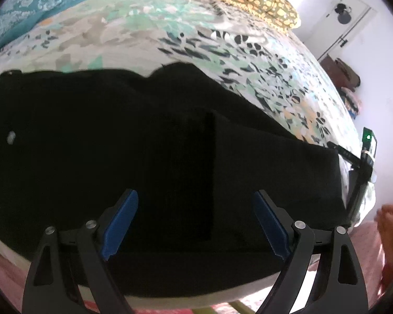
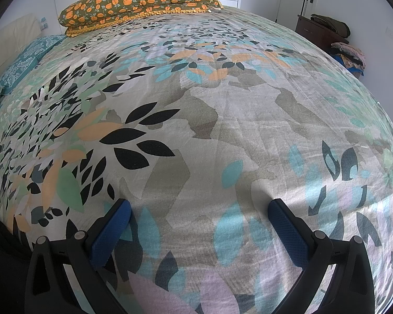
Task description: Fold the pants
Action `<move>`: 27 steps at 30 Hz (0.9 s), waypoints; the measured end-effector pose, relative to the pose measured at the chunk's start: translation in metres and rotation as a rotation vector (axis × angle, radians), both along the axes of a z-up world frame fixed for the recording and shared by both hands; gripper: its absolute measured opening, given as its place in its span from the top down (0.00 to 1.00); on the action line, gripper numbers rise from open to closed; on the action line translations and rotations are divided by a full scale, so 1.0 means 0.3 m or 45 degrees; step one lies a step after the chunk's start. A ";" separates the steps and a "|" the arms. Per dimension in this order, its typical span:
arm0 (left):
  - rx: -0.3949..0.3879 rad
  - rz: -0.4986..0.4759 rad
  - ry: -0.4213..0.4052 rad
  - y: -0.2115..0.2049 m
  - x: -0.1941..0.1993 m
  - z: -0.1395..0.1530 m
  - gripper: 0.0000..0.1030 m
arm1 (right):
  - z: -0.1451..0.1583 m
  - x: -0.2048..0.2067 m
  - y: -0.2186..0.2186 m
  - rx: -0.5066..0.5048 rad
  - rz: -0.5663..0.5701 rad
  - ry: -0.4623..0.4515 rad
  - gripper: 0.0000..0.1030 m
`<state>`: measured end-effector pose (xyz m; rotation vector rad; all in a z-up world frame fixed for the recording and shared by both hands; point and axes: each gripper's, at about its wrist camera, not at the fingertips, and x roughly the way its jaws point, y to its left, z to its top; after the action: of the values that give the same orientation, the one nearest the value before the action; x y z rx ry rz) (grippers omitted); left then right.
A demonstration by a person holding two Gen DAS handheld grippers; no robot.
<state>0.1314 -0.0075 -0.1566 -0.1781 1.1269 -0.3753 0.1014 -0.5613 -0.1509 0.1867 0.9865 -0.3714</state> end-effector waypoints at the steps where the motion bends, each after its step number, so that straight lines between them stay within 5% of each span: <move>1: -0.003 0.011 -0.015 0.013 0.003 0.007 0.12 | 0.000 0.000 0.000 0.000 0.000 0.000 0.00; 6: -0.133 0.162 -0.121 0.151 0.029 0.082 0.11 | 0.000 0.000 -0.001 0.000 0.000 0.000 0.00; 12: -0.001 0.190 0.023 0.261 0.145 -0.014 0.11 | 0.000 -0.001 -0.001 -0.004 -0.002 -0.002 0.00; 16: -0.052 0.165 -0.043 0.267 0.101 -0.043 0.06 | 0.000 -0.001 -0.001 -0.003 -0.002 -0.003 0.00; 27: 0.391 -0.028 -0.083 0.118 0.068 -0.079 0.01 | 0.003 0.018 -0.016 0.086 -0.006 0.113 0.00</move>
<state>0.1518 0.0279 -0.1803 0.1161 1.1081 -0.2219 0.1069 -0.5660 -0.1500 0.2354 1.0874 -0.3534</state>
